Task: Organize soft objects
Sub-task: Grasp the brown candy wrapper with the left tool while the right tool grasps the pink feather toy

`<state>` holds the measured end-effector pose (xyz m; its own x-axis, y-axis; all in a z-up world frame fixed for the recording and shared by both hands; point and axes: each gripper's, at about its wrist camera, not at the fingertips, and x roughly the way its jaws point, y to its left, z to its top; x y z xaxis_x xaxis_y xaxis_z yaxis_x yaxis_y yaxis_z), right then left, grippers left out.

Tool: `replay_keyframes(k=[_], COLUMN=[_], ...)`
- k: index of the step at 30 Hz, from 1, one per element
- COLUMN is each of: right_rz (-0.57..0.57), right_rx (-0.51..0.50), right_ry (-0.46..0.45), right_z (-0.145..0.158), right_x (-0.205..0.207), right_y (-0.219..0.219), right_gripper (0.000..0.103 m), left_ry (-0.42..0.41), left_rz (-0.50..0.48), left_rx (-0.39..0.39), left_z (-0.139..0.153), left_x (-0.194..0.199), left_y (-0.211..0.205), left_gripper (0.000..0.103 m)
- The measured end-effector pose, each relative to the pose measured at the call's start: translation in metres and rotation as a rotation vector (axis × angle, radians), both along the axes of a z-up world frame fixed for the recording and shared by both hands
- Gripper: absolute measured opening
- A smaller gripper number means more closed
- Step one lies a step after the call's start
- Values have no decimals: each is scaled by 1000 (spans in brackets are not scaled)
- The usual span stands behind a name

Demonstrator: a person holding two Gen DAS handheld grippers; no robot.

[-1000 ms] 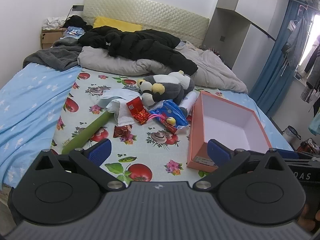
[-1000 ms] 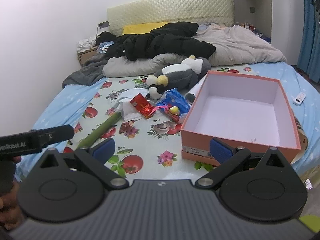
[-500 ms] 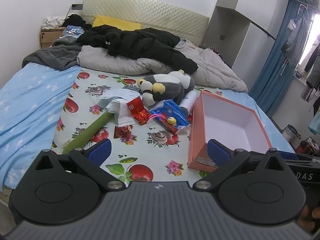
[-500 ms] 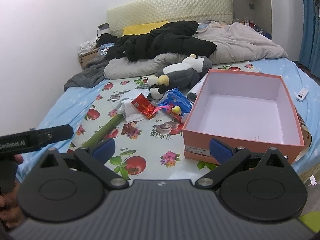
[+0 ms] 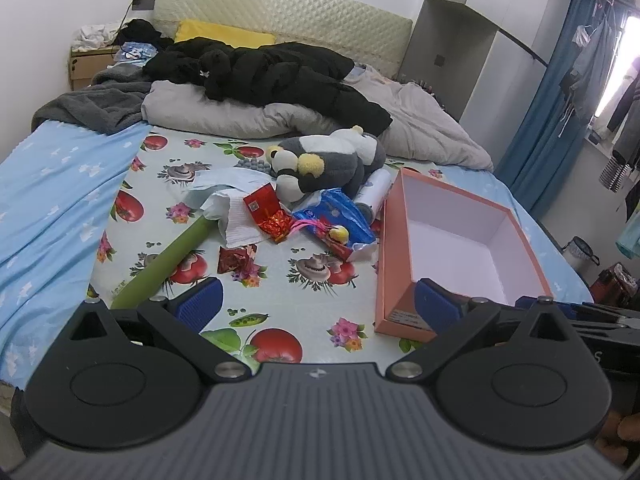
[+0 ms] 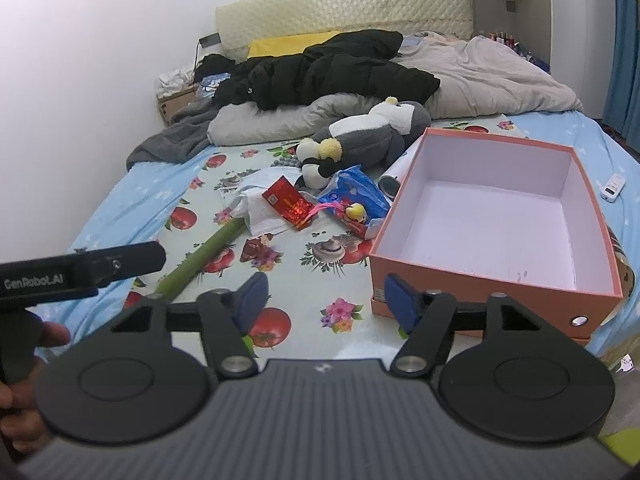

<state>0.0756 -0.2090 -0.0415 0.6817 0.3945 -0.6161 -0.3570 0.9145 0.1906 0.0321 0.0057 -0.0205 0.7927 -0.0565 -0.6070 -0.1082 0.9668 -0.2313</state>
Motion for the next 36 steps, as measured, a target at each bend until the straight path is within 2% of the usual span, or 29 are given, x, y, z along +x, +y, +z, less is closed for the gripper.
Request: replay_keyframes(k=[4, 16, 23, 25, 29, 36], right_rz=[-2, 59, 58, 50, 29, -27], right_rx=[-5, 33, 14, 8, -23, -60], right_ry=[11, -34, -17, -5, 2, 20], right_z=[-5, -14, -39, -48, -65, -96], right_x=[11, 66, 108, 120, 142, 183], right_y=[4, 45, 77, 85, 98, 116], right_gripper=[61, 61, 61, 58, 52, 51], left_ry=[10, 55, 74, 84, 106, 127], left_rz=[2, 41, 47, 47, 39, 34], left_rx=[3, -4, 26, 34, 23, 8], left_z=[-6, -43, -74, -87, -111, -151], left_x=[11, 61, 100, 113, 136, 175], left_y=[3, 34, 56, 62, 70, 81], left_gripper=[103, 102, 101, 98, 95, 90])
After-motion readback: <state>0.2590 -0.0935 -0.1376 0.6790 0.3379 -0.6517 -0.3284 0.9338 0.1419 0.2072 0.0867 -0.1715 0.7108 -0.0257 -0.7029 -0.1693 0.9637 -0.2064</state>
